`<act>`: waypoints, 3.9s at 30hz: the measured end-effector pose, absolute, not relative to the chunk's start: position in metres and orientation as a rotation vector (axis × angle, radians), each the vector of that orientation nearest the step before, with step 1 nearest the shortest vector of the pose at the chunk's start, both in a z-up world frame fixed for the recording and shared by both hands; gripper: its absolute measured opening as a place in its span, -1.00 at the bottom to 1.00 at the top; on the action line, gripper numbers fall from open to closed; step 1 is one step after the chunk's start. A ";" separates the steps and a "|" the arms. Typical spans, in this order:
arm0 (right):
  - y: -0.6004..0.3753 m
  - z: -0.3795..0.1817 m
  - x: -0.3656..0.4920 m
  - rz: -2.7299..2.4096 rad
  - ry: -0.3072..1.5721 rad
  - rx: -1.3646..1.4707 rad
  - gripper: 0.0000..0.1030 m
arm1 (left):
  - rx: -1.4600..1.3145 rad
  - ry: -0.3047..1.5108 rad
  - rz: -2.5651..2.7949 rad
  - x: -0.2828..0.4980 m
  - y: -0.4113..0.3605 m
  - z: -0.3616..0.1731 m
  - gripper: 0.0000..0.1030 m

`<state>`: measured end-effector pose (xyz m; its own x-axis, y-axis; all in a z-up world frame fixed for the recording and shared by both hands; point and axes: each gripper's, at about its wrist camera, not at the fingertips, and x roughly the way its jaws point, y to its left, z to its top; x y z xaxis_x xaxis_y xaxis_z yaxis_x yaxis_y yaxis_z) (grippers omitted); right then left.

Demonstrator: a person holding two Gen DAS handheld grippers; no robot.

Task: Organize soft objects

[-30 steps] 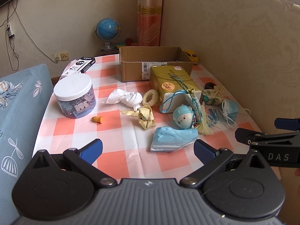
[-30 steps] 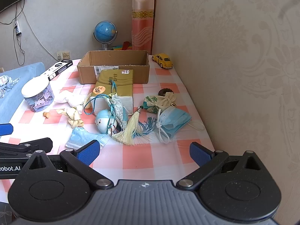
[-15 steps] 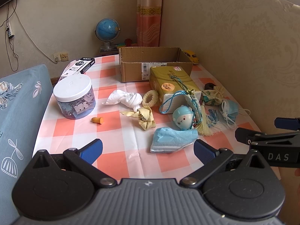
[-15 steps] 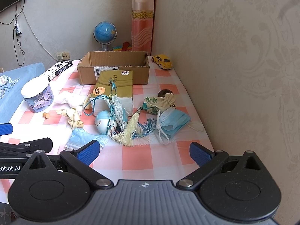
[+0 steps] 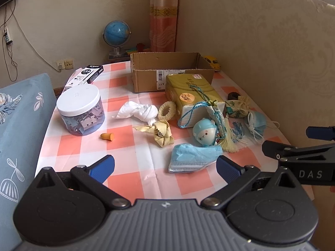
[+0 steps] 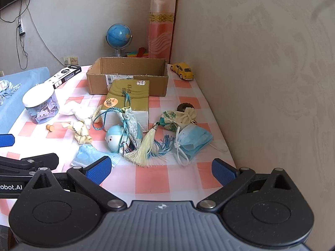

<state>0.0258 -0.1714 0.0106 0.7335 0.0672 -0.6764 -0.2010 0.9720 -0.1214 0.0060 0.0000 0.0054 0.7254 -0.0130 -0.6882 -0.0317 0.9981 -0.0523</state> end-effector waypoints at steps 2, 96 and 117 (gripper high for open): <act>-0.171 0.011 0.026 0.150 0.730 -0.197 1.00 | -0.054 0.757 0.007 0.007 0.000 0.005 0.99; -0.109 -0.071 0.057 0.675 0.763 -0.393 1.00 | -0.074 0.773 -0.065 0.101 0.107 -0.080 -0.35; -0.112 -0.076 0.060 0.666 0.777 -0.368 1.00 | -0.115 0.747 -0.064 0.116 0.106 -0.079 0.11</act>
